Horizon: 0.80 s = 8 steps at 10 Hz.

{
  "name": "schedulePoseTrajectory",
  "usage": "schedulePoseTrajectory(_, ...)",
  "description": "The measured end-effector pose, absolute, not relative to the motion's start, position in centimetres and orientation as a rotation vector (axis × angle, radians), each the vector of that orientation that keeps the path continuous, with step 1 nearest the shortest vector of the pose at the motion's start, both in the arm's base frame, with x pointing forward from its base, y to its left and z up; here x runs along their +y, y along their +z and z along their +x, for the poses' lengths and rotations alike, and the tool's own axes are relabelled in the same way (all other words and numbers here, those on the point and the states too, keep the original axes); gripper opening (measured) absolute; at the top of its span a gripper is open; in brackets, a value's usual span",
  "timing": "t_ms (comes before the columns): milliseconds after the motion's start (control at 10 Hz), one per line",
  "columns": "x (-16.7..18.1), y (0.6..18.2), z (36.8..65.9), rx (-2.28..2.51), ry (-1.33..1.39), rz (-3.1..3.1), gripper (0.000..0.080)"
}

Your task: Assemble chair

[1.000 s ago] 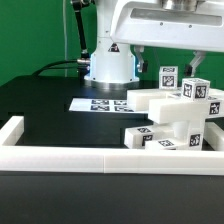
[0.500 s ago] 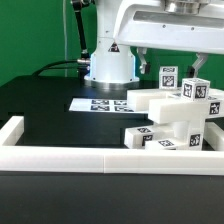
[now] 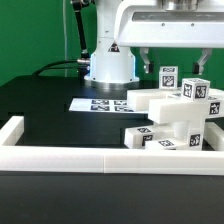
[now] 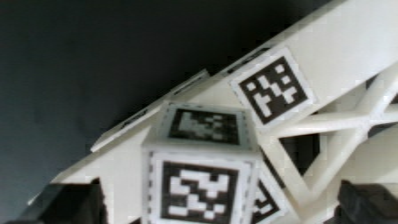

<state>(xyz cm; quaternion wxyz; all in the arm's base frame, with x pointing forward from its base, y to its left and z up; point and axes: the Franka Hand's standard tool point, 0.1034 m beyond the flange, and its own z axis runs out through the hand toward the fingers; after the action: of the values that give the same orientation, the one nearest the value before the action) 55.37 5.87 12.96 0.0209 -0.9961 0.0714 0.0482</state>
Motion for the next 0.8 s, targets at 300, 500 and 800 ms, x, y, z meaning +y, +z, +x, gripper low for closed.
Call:
schedulePoseTrajectory(300, 5.40, 12.62, 55.47, 0.229, 0.134, -3.097, 0.0626)
schedulePoseTrajectory(500, 5.37, 12.62, 55.51, 0.230, 0.131, -3.097, 0.0440)
schedulePoseTrajectory(800, 5.35, 12.62, 55.51, 0.280, 0.131, -3.095, 0.0285)
